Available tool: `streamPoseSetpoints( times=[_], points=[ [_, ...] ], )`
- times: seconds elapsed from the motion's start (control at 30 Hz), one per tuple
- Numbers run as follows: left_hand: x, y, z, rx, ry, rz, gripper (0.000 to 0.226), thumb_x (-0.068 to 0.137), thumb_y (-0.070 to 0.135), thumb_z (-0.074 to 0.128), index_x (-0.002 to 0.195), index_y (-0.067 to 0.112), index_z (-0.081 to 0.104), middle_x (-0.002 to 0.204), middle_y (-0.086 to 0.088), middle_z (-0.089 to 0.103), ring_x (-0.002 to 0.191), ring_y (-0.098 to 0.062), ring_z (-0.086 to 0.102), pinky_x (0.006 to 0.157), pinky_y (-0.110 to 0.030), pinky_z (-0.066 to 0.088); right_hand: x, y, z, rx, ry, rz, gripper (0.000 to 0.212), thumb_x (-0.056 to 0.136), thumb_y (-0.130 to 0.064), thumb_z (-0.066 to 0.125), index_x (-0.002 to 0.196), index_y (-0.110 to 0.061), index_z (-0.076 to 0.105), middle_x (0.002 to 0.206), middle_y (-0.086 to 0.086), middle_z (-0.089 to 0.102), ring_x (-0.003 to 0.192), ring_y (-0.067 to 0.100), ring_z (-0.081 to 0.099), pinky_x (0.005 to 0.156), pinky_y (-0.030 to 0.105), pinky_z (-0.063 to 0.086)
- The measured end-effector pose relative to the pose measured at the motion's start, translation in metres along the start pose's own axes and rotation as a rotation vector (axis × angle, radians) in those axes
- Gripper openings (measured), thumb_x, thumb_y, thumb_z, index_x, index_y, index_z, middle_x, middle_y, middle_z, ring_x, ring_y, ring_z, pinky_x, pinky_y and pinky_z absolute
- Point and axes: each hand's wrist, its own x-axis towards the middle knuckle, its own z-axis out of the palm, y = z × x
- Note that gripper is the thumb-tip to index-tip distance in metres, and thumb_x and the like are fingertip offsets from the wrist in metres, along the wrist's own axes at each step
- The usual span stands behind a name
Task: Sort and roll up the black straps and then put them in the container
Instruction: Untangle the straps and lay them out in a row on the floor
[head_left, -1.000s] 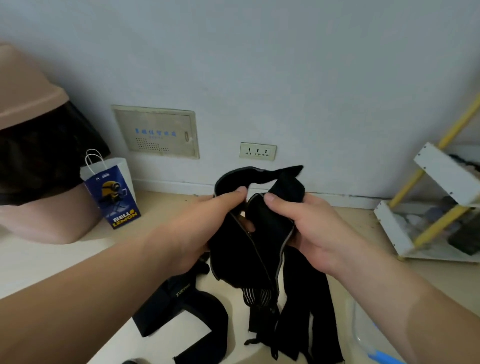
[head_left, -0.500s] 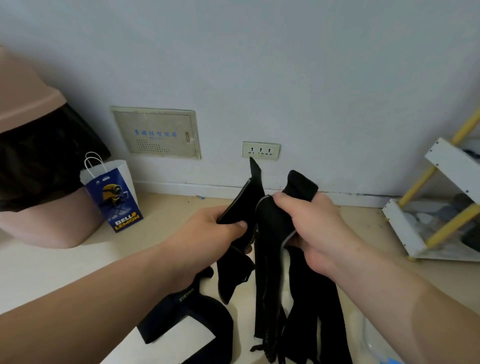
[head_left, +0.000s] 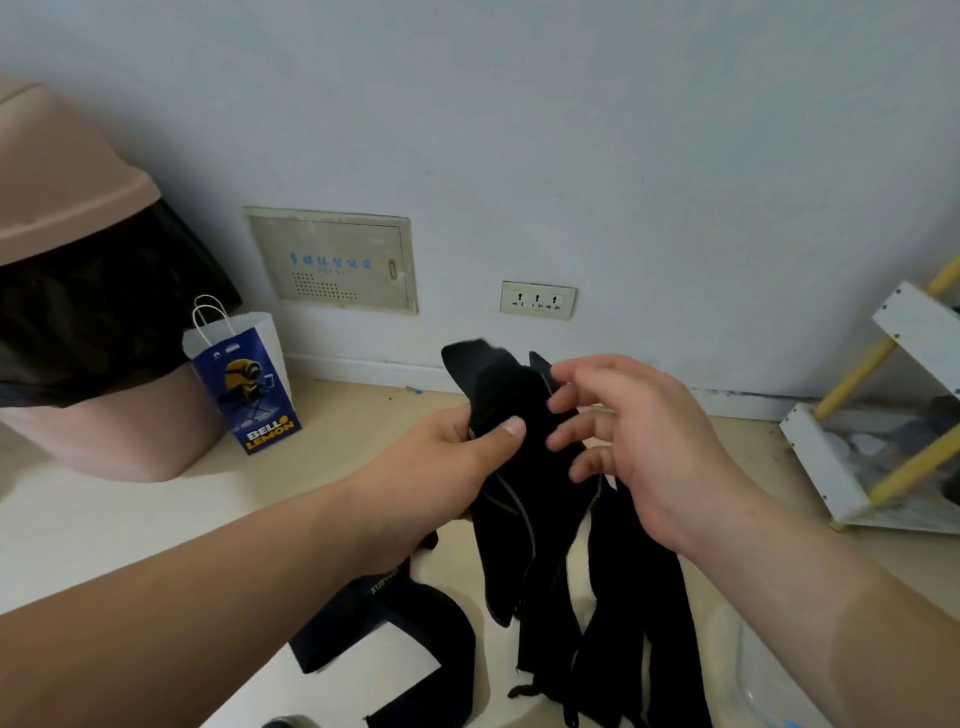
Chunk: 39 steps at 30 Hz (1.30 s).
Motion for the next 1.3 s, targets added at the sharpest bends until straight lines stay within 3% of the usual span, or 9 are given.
streamPoseSetpoints(
  times=[0.07,0.2,0.37,0.57,0.67,0.8,0.97,1.17,1.3],
  points=[
    [0.001,0.000,-0.004,-0.014,-0.009,-0.019,0.026,0.107,0.035,0.058,0.119,0.015,0.070,0.118,-0.017,0.076,0.101,-0.028,0.074,0.106,-0.057,0.052,0.002,0.004,0.000,-0.093,-0.002,-0.065,0.021,0.094,-0.002,0.068,0.108,-0.017,0.076,0.085,0.003,0.066,0.058,0.014,0.062,0.045,0.027,0.043],
    [-0.001,-0.001,-0.010,-0.002,-0.042,-0.008,0.019,0.104,0.020,0.064,0.120,0.013,0.072,0.116,-0.013,0.079,0.111,-0.031,0.075,0.104,-0.048,0.056,-0.002,0.010,0.003,-0.211,-0.067,-0.105,0.014,0.084,-0.017,0.088,0.090,-0.022,0.077,0.070,-0.010,0.068,0.052,0.002,0.060,0.049,0.016,0.045],
    [-0.001,0.000,-0.018,0.097,-0.126,0.024,0.034,0.092,-0.006,0.073,0.122,0.009,0.070,0.116,-0.015,0.078,0.111,-0.030,0.075,0.103,-0.043,0.057,0.000,0.012,0.005,-0.172,-0.071,-0.107,0.019,0.091,-0.020,0.082,0.078,-0.023,0.070,0.076,0.000,0.068,0.072,0.014,0.065,0.069,0.029,0.052],
    [-0.002,0.001,-0.022,0.147,-0.071,-0.012,0.024,0.086,0.000,0.081,0.107,0.004,0.071,0.098,-0.014,0.080,0.089,-0.025,0.079,0.085,-0.036,0.064,0.010,0.005,-0.002,0.100,0.025,0.014,0.007,0.102,-0.020,0.069,0.095,-0.019,0.068,0.082,0.002,0.074,0.083,0.025,0.071,0.086,0.050,0.058],
    [-0.001,-0.001,-0.023,0.019,-0.057,-0.001,0.023,0.095,0.015,0.076,0.116,0.006,0.071,0.112,-0.022,0.076,0.099,-0.032,0.076,0.095,-0.044,0.061,0.011,0.005,-0.004,0.150,0.004,0.034,0.007,0.104,-0.014,0.065,0.106,-0.018,0.070,0.089,0.004,0.078,0.087,0.026,0.074,0.082,0.047,0.059],
    [-0.001,0.001,-0.023,-0.008,-0.058,0.003,0.016,0.102,0.023,0.066,0.114,0.014,0.074,0.108,-0.020,0.077,0.092,-0.028,0.075,0.085,-0.039,0.061,0.011,0.004,-0.006,0.208,-0.028,0.042,0.026,0.104,-0.006,0.059,0.119,-0.022,0.074,0.108,0.010,0.081,0.096,0.028,0.078,0.085,0.045,0.062],
    [0.001,0.000,-0.032,0.071,-0.017,0.045,0.013,0.102,0.017,0.068,0.113,0.014,0.072,0.108,-0.020,0.076,0.095,-0.035,0.076,0.100,-0.052,0.058,0.009,-0.001,-0.010,0.193,-0.051,0.090,0.024,0.095,0.000,0.056,0.106,-0.014,0.071,0.087,0.008,0.077,0.070,0.020,0.074,0.056,0.033,0.056],
    [0.008,-0.004,-0.039,0.113,0.089,0.047,0.024,0.092,0.025,0.076,0.113,0.014,0.071,0.106,-0.018,0.078,0.102,-0.037,0.077,0.102,-0.060,0.056,0.002,-0.005,-0.009,0.108,-0.071,0.030,0.002,0.095,-0.013,0.070,0.095,-0.014,0.072,0.078,0.004,0.073,0.066,0.017,0.072,0.053,0.030,0.056],
    [0.012,-0.007,-0.042,0.109,0.191,0.092,0.007,0.099,0.009,0.070,0.106,0.010,0.069,0.095,-0.014,0.079,0.089,-0.030,0.078,0.098,-0.053,0.060,-0.004,-0.007,-0.007,0.091,-0.105,0.002,0.003,0.098,-0.012,0.070,0.099,-0.010,0.071,0.083,0.007,0.077,0.069,0.017,0.075,0.055,0.025,0.058]
  ],
)
